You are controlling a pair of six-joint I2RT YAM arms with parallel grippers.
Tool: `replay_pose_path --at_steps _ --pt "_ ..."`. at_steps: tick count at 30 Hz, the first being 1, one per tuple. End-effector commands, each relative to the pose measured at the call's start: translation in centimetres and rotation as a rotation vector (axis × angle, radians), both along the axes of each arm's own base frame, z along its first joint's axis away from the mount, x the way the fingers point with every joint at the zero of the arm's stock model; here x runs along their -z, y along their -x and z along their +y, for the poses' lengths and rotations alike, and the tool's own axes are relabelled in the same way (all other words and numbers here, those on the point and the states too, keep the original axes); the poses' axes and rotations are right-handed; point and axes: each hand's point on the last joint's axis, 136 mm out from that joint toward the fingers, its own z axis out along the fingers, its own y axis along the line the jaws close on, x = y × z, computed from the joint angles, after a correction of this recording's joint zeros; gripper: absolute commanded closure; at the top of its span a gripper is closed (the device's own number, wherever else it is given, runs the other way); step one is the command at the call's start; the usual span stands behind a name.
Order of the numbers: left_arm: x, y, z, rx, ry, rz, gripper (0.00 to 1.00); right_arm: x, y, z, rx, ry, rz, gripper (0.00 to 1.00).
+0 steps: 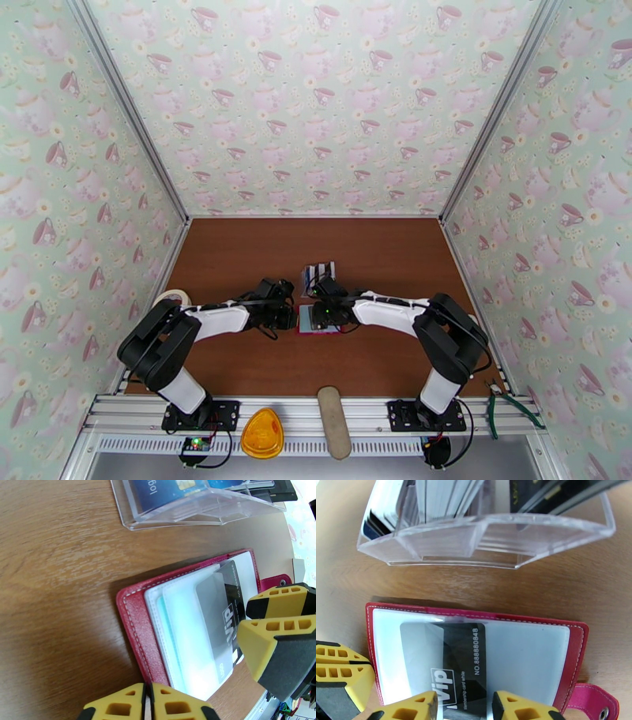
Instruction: Put the credit cards into the card holder
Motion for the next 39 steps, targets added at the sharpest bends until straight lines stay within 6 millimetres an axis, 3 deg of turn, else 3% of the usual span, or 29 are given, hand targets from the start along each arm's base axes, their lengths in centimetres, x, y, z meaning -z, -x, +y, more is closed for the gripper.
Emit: replay_pose_path --at_steps 1,12,21,39 --pt "1.1 0.4 0.3 -0.005 -0.004 0.033 0.88 -0.4 0.0 1.4 -0.034 -0.006 -0.006 0.58" --pt "1.1 0.5 0.2 -0.001 -0.002 0.036 0.89 -0.7 0.1 3.1 -0.059 -0.034 0.000 0.59" --pt "1.0 0.5 0.3 -0.002 -0.004 0.034 0.89 -2.1 -0.1 0.7 -0.022 0.033 -0.056 0.58" --pt "1.1 0.5 0.2 -0.002 -0.004 0.036 0.89 0.5 -0.3 0.4 -0.028 0.062 -0.006 0.56"
